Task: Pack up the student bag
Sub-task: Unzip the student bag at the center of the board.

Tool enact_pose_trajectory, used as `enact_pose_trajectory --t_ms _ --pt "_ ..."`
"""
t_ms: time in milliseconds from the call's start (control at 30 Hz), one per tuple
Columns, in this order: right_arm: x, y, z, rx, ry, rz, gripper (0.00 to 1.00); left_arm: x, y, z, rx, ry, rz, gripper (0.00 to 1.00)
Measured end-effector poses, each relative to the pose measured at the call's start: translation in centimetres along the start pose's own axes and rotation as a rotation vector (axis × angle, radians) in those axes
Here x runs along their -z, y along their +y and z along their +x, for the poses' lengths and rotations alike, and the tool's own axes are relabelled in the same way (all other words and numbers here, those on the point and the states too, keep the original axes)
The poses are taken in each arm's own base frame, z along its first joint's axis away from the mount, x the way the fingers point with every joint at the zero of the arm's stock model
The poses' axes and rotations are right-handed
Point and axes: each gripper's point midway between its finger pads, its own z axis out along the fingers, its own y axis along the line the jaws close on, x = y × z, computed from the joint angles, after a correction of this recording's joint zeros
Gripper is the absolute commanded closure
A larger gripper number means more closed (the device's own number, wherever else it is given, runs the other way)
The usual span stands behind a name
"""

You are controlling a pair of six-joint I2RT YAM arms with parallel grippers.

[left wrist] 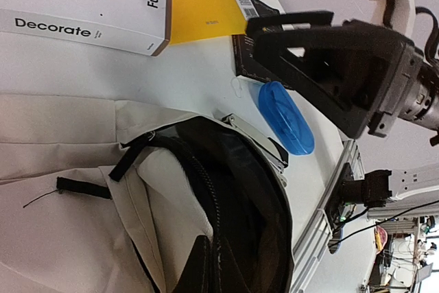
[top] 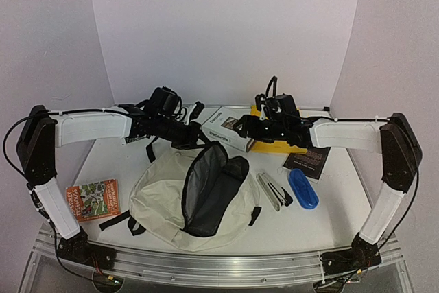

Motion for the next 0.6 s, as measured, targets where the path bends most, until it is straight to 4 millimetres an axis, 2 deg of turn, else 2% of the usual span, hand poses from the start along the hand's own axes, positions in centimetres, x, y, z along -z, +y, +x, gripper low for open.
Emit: enact_pose_trajectory --t_ms 100,233,300,400,500,600 --pt "1.6 -1.5 1.8 -0.029 0.043 0.053 0.16 0.0 0.7 0.1 0.010 -0.003 -0.026 1.00" --pt "3.2 -3.8 5.9 -0.077 0.138 0.140 0.13 0.2 1.4 0.4 0.027 -0.006 -0.043 1.00" --pt "3.8 -4.0 7.7 -0.089 0.179 0.170 0.13 0.3 1.7 0.4 0.034 -0.008 -0.048 1.00" --pt "4.2 -2.6 10.0 -0.086 0.224 0.177 0.15 0.3 1.8 0.3 0.039 -0.013 -0.051 1.00" --pt "4.4 -1.0 11.5 -0.082 0.246 0.168 0.24 0.4 2.0 0.3 0.041 -0.017 -0.057 1.00" --pt "4.7 -0.4 12.6 -0.076 0.263 0.180 0.50 0.5 2.4 0.4 0.050 -0.024 -0.067 1.00"
